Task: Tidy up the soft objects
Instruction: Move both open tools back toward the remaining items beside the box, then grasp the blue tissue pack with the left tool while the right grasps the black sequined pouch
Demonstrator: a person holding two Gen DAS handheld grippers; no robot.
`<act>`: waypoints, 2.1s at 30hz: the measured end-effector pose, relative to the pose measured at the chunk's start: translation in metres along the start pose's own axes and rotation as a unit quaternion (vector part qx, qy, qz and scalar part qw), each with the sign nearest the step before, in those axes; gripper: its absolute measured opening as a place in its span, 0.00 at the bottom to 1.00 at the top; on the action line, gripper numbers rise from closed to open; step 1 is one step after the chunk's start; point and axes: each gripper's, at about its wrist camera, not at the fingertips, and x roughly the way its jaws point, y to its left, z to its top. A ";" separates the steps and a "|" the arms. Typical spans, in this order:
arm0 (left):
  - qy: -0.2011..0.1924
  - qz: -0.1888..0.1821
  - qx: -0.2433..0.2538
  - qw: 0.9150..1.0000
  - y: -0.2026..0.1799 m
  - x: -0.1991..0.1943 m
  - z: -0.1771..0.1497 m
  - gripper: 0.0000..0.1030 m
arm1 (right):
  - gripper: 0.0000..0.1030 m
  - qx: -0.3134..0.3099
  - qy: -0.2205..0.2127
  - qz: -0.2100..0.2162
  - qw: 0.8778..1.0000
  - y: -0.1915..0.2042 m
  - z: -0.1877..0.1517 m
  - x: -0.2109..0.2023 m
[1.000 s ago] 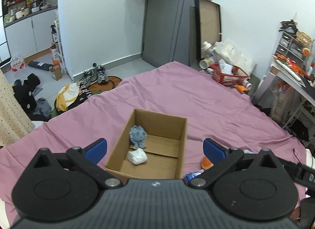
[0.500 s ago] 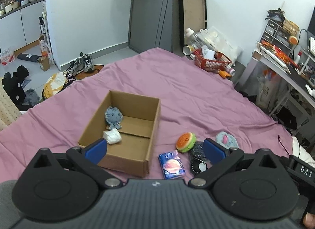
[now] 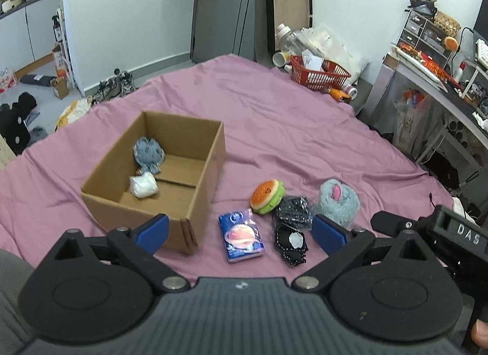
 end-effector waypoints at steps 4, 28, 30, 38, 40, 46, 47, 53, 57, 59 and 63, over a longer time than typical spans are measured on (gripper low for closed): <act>0.011 0.006 -0.006 1.000 -0.005 0.017 -0.007 0.97 | 0.85 0.011 0.012 -0.005 1.000 -0.006 -0.001 0.008; 0.078 0.061 -0.063 0.993 -0.013 0.117 -0.036 0.89 | 0.57 0.133 0.116 -0.022 0.984 -0.046 -0.001 0.087; 0.081 0.065 -0.062 0.993 -0.016 0.124 -0.039 0.89 | 0.57 0.138 0.122 -0.031 0.982 -0.049 -0.002 0.093; 0.091 0.084 -0.075 0.990 -0.016 0.151 -0.048 0.84 | 0.52 0.146 0.145 -0.045 0.978 -0.055 -0.003 0.116; 0.090 0.089 -0.081 0.989 -0.014 0.155 -0.049 0.83 | 0.50 0.151 0.149 -0.046 0.976 -0.057 -0.003 0.121; 0.075 0.096 -0.089 0.989 -0.011 0.159 -0.056 0.56 | 0.47 0.159 0.156 -0.043 0.974 -0.060 -0.004 0.128; 0.071 0.092 -0.088 0.989 -0.012 0.158 -0.056 0.52 | 0.47 0.160 0.156 -0.044 0.974 -0.060 -0.004 0.129; 0.078 0.084 -0.086 0.990 -0.014 0.154 -0.052 0.51 | 0.48 0.151 0.158 -0.043 0.975 -0.057 -0.004 0.133; 0.079 0.079 -0.086 0.990 -0.013 0.146 -0.050 0.51 | 0.23 0.153 0.159 -0.030 0.975 -0.059 -0.006 0.137; 0.081 0.076 -0.086 0.990 -0.012 0.141 -0.049 0.51 | 0.15 0.157 0.157 -0.014 0.975 -0.060 -0.006 0.136; 0.078 0.062 -0.084 0.991 -0.010 0.124 -0.045 0.51 | 0.10 0.139 0.133 0.010 0.981 -0.053 -0.007 0.124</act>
